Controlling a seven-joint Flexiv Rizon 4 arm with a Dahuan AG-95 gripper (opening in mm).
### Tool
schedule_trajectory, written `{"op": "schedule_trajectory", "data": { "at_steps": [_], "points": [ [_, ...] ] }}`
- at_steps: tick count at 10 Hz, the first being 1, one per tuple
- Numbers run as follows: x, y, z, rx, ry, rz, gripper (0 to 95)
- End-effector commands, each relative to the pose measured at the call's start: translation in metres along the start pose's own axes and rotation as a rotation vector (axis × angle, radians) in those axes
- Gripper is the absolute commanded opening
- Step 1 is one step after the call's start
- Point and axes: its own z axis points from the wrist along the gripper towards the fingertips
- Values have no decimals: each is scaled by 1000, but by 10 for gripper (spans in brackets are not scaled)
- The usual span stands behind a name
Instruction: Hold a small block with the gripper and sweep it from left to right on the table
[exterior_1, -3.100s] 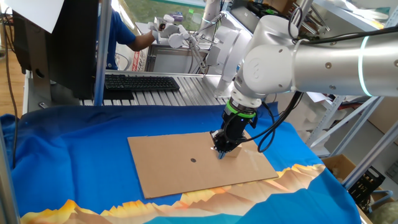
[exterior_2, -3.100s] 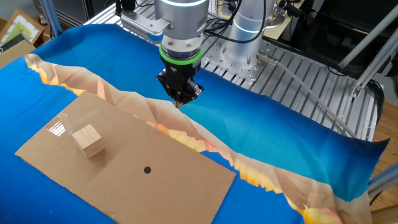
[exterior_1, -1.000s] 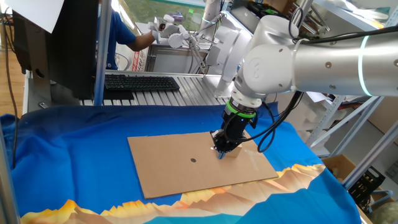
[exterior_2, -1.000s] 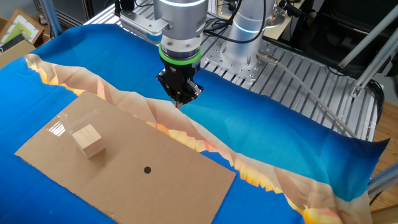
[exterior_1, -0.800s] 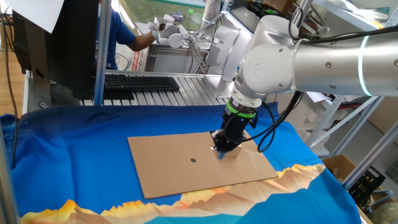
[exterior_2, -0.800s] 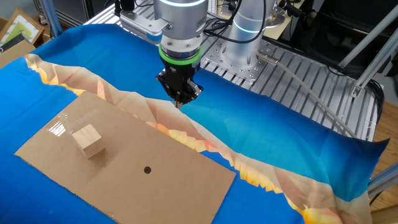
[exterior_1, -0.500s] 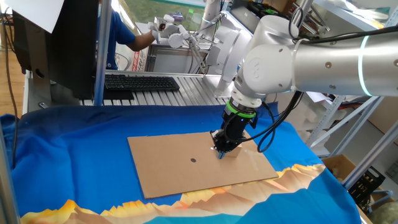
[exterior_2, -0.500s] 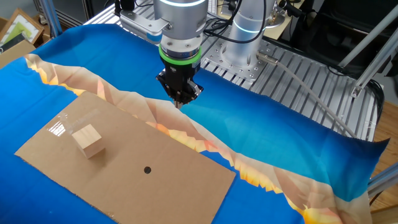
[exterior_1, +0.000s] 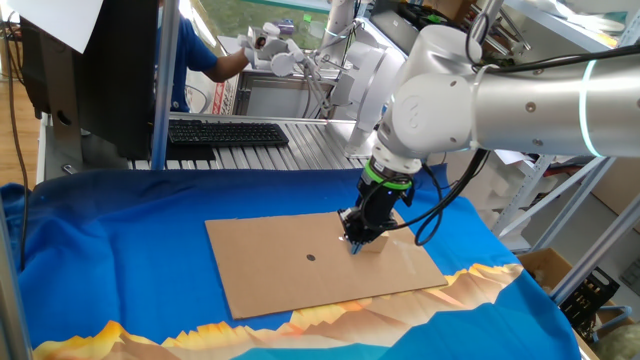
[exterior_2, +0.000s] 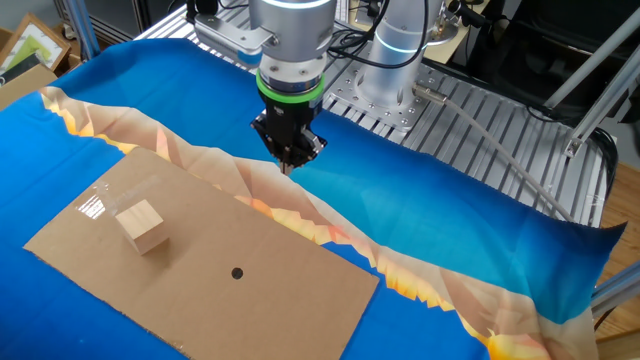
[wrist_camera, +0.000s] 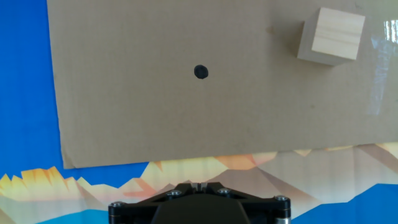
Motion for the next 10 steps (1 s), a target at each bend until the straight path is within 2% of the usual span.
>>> {"op": "schedule_trajectory", "data": {
  "at_steps": [1, 10],
  "points": [
    [-11, 1, -4, 1, 7, -6, 0],
    [-63, -3, -8, 20, 6, -18, 0]
  ]
}}
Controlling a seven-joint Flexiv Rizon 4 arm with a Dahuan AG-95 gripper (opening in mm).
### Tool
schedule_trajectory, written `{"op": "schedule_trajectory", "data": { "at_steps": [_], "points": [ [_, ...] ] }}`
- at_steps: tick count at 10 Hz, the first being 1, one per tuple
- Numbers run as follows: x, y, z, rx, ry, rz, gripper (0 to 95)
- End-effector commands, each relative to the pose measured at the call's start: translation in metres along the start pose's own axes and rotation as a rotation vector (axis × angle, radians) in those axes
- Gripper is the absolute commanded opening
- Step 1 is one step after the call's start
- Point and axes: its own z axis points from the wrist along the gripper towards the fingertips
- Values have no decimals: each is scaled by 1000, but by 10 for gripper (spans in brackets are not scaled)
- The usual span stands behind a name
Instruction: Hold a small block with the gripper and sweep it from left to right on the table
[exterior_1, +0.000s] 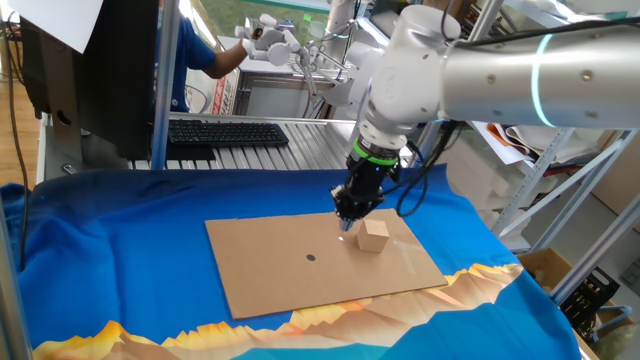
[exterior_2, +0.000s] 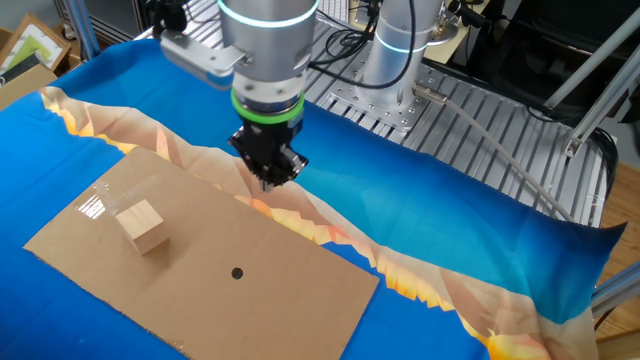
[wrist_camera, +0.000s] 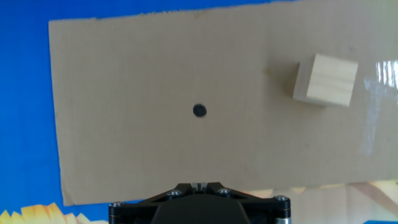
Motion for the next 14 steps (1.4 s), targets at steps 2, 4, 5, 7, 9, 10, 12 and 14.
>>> {"op": "schedule_trajectory", "data": {
  "at_steps": [2, 4, 5, 7, 9, 10, 12, 14],
  "points": [
    [-7, -2, -2, 7, 0, -8, 0],
    [-15, -6, -4, 21, -4, -17, 0],
    [-20, -8, -4, 21, -5, -22, 0],
    [-28, -11, -3, 24, -6, -29, 0],
    [-33, -13, -2, 22, -8, -35, 0],
    [-33, -13, -2, 21, -8, -37, 0],
    [-33, -13, -2, 21, -5, -43, 0],
    [-32, -13, -2, 44, -8, -40, 0]
  ]
}}
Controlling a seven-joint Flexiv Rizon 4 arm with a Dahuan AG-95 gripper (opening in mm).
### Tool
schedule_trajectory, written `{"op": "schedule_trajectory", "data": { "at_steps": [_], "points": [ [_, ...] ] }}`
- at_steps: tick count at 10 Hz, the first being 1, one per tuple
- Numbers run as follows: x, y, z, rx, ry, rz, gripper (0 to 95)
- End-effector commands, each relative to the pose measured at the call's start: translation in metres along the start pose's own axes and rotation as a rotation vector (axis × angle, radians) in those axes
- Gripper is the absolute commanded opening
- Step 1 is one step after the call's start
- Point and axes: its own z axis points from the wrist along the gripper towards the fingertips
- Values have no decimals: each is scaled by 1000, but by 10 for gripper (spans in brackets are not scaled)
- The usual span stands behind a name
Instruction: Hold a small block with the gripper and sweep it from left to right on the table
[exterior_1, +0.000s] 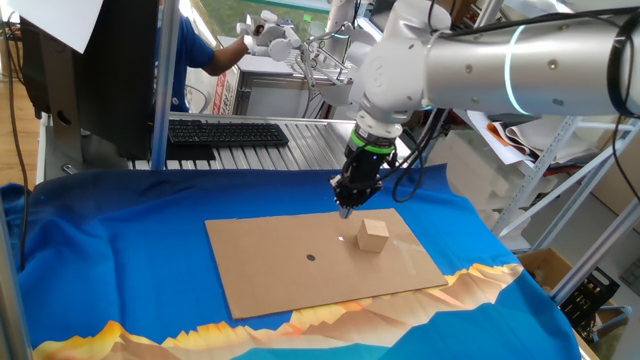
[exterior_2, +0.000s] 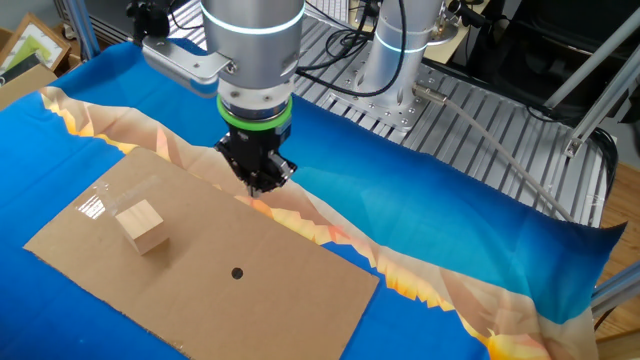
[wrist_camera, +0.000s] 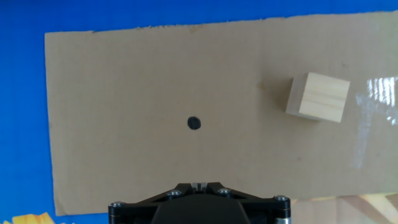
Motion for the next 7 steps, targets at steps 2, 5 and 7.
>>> {"op": "schedule_trajectory", "data": {
  "at_steps": [2, 5, 7],
  "points": [
    [1, 2, 1, 20, -5, 13, 0],
    [1, 2, 0, 11, -15, 20, 0],
    [-10, -7, -8, 0, -25, 15, 0]
  ]
}}
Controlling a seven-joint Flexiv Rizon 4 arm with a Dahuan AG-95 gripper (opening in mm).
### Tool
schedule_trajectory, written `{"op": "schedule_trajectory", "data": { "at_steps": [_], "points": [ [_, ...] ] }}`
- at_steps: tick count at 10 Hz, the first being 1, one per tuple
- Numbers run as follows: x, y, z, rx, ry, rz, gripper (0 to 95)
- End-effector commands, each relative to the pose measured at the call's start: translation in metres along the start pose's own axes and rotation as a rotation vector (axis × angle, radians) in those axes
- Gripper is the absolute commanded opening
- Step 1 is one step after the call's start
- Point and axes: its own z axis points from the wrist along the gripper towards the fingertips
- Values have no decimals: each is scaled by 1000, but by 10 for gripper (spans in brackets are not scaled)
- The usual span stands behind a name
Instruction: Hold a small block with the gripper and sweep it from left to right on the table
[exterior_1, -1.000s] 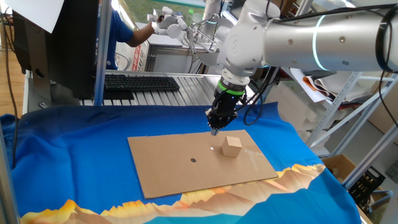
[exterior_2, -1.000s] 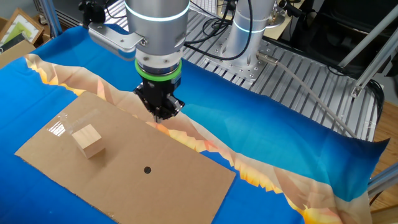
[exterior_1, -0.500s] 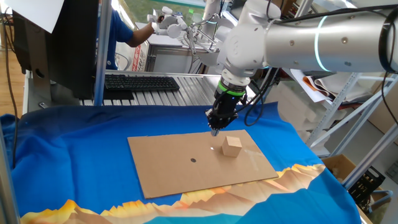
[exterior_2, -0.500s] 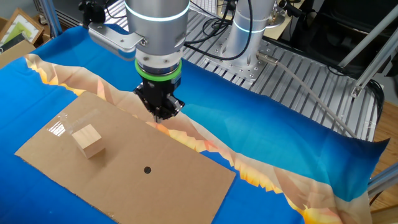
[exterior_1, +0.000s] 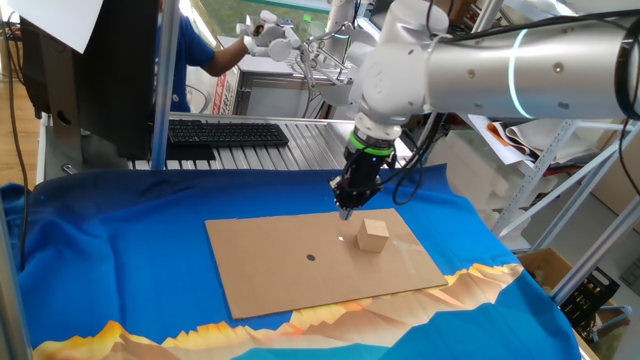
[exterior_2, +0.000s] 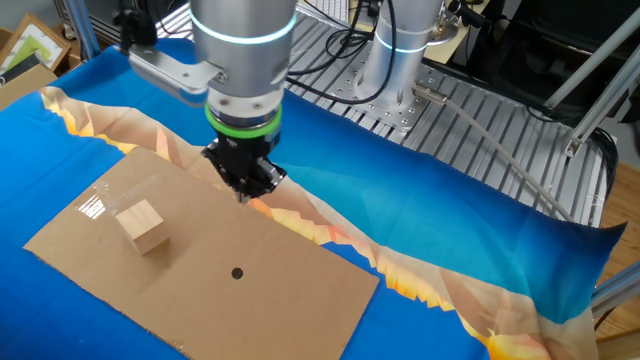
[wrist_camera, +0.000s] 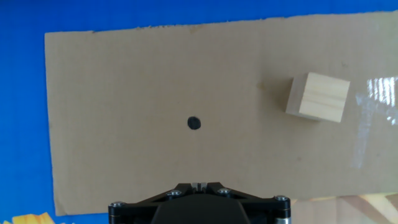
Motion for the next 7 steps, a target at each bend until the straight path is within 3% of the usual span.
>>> {"op": "schedule_trajectory", "data": {
  "at_steps": [1, 4, 7],
  "points": [
    [-13, -10, -6, 1, -8, -15, 0],
    [-20, -14, -1, -5, -19, 20, 0],
    [-19, -12, 0, -40, 14, 26, 0]
  ]
}}
